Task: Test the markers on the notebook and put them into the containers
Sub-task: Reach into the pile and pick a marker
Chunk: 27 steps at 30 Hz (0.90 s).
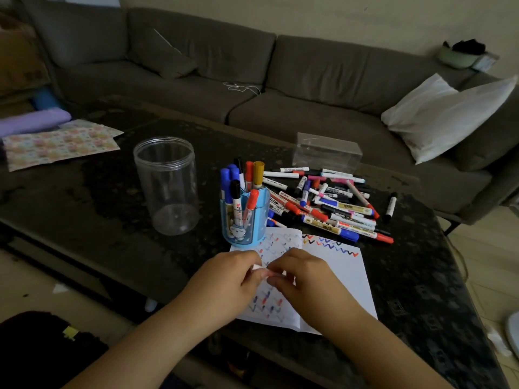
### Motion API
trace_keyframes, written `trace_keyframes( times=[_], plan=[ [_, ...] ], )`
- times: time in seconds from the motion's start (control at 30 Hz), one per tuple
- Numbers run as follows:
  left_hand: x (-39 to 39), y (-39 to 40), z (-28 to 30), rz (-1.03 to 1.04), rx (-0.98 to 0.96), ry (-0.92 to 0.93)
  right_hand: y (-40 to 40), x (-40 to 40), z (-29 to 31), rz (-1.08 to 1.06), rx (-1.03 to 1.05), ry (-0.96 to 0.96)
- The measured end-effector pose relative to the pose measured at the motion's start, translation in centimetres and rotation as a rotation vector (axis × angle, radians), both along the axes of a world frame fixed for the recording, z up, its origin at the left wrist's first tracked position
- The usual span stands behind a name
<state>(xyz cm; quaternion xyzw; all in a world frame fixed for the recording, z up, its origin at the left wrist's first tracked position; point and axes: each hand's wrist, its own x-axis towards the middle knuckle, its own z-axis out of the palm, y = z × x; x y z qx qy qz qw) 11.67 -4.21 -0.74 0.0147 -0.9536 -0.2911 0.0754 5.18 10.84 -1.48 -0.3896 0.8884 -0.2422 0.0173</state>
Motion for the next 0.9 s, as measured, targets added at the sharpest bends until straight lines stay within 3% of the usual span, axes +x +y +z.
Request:
trace_keyframes(
  times=[0.47,0.7,0.9],
  plan=[
    [0.3,-1.5,-0.3,0.139,0.295,0.049,-0.6,-0.2,0.5,-0.074,0.016,-0.011],
    [-0.9,-2.7,-0.1,0.194,0.208,0.149,-2.0,-2.3,5.3,-0.25,-0.419,-0.104],
    [-2.7,-3.2,0.5,0.214,0.169,0.107,-5.0,-4.9,6.3,-0.193,-0.431,-0.087]
  ],
)
